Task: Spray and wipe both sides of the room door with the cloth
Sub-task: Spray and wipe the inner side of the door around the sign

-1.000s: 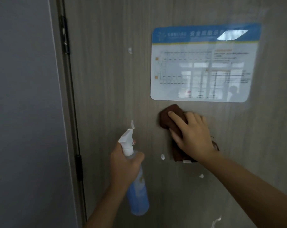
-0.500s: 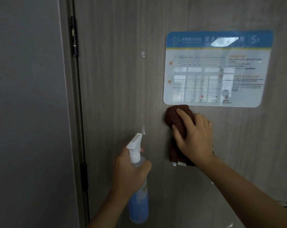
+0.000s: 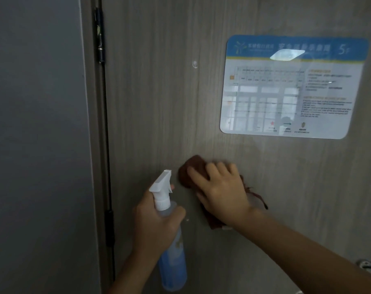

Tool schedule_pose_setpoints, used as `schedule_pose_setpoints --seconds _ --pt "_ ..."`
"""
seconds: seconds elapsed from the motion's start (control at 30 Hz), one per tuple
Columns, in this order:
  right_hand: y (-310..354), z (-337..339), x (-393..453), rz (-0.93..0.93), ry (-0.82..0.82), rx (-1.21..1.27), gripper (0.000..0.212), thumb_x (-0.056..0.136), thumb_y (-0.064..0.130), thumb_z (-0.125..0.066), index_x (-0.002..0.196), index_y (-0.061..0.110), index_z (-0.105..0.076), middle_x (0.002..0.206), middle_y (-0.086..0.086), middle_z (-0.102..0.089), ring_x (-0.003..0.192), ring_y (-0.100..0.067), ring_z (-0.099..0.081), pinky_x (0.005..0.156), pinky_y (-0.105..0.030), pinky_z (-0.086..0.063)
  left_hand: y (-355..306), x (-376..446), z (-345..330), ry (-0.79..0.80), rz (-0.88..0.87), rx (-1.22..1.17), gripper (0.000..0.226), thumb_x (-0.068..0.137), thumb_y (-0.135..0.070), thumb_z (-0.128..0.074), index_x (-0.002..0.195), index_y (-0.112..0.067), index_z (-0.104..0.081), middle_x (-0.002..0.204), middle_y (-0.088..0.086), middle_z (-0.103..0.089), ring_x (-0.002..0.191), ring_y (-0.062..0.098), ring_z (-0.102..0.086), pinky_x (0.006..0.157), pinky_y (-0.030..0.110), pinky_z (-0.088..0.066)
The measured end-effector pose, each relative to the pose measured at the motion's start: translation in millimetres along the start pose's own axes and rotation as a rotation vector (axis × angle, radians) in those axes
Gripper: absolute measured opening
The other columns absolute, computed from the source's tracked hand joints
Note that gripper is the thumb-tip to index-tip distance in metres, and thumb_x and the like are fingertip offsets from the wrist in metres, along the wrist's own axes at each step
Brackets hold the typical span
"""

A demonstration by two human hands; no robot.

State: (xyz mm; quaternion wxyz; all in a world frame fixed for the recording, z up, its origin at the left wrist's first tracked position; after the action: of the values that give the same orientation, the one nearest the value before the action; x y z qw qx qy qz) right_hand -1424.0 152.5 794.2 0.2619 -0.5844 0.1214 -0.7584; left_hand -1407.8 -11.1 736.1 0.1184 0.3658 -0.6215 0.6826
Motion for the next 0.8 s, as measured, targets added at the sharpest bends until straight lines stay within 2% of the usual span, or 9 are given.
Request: schedule_pose_setpoints --seconds 0.1,0.17,0.27,0.33,0.47,0.53,0.63,0.73,0.8 --pt "11.1 -0.6 -8.0 0.119 0.053 -0.008 0.036 0.090 0.030 -0.062 0.124 0.020 -0.068 0.091 -0.009 -0.058 0.076 -0.030 -0.053 0.071 -0.039 -0.032 7.1 -2.5 3.4 0.006 0.022 0.031 0.036 0.073 0.005 -0.081 0.085 -0.025 -0.065 0.071 -0.011 -0.069 0.056 0.004 -0.062 0.053 0.017 -0.048" --pt "-2.9 4.7 7.9 0.058 0.044 -0.030 0.040 0.087 0.032 -0.066 0.125 0.022 -0.067 0.093 -0.010 -0.059 0.079 -0.031 -0.054 0.071 -0.040 -0.034 9.4 -3.3 4.7 0.010 0.042 0.028 0.038 0.074 0.009 -0.079 0.086 -0.024 -0.065 0.070 -0.012 -0.069 0.055 0.003 -0.062 0.052 0.017 -0.047" --pt "-35.3 12.3 34.9 -0.170 0.004 -0.029 0.048 0.087 0.031 -0.068 0.134 0.020 -0.063 0.099 -0.013 -0.060 0.083 -0.033 -0.055 0.073 -0.042 -0.039 6.9 -1.9 4.7 0.013 0.049 0.001 0.031 0.072 -0.002 -0.080 0.087 -0.025 -0.065 0.068 -0.015 -0.069 0.054 0.003 -0.062 0.052 0.016 -0.046" --pt "-33.6 13.1 32.7 -0.237 -0.030 -0.018 0.049 0.088 0.029 -0.065 0.135 0.018 -0.062 0.097 -0.013 -0.059 0.082 -0.032 -0.054 0.073 -0.040 -0.037 1.9 0.7 4.3 0.011 0.036 -0.025 0.026 0.066 -0.014 -0.075 0.088 -0.026 -0.066 0.068 -0.015 -0.069 0.054 0.002 -0.061 0.052 0.016 -0.046" --pt "20.1 -10.4 -15.9 0.071 0.071 0.030 0.053 0.082 0.031 -0.072 0.134 0.018 -0.064 0.093 -0.011 -0.059 0.079 -0.031 -0.054 0.072 -0.040 -0.036 -4.6 8.9 4.6 0.038 -0.014 -0.029 0.035 0.067 -0.012 -0.074 0.101 -0.023 -0.070 0.081 -0.011 -0.073 0.065 0.006 -0.067 0.058 0.016 -0.050" --pt "16.5 -12.6 -21.4 0.127 0.116 0.029 0.053 0.082 0.033 -0.071 0.134 0.021 -0.064 0.093 -0.009 -0.058 0.079 -0.030 -0.054 0.072 -0.040 -0.038 -4.9 11.8 6.5 0.036 -0.019 -0.022 0.037 0.069 -0.008 -0.077 0.101 -0.025 -0.070 0.084 -0.015 -0.073 0.068 0.003 -0.068 0.060 0.012 -0.049" --pt "-22.3 5.8 14.8 -0.060 0.026 -0.001 0.052 0.086 0.035 -0.060 0.136 0.022 -0.063 0.097 -0.012 -0.059 0.082 -0.033 -0.056 0.072 -0.041 -0.036 -6.9 15.2 8.7 0.023 -0.016 -0.014 0.036 0.068 -0.010 -0.074 0.099 -0.028 -0.069 0.078 -0.007 -0.071 0.060 0.003 -0.063 0.056 0.014 -0.047" --pt "-50.2 17.1 37.0 -0.280 -0.031 -0.036 0.051 0.089 0.032 -0.060 0.138 0.021 -0.061 0.097 -0.013 -0.059 0.082 -0.033 -0.055 0.072 -0.041 -0.035 -8.6 18.1 5.6 0.041 -0.012 -0.012 0.038 0.074 0.002 -0.078 0.100 -0.024 -0.070 0.074 0.001 -0.069 0.056 0.004 -0.060 0.053 0.017 -0.047" --pt "-34.0 9.5 26.4 -0.230 -0.011 0.009 0.053 0.087 0.031 -0.058 0.139 0.019 -0.060 0.097 -0.013 -0.059 0.082 -0.033 -0.055 0.073 -0.041 -0.034 -10.0 19.6 3.5 0.046 -0.016 -0.022 0.036 0.071 -0.005 -0.076 0.101 -0.024 -0.071 0.073 0.000 -0.069 0.056 0.004 -0.060 0.053 0.018 -0.047"
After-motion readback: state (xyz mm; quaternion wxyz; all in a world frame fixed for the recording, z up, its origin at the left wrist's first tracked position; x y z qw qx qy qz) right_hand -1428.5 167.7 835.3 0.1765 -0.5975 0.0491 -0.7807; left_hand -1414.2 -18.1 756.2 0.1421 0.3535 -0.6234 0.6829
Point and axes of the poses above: each hand's wrist, its own x-axis towards the middle knuckle, its own z-axis out of the back of the hand, y = z × x, the point moved 9 cm from there along x, towards the middle knuckle
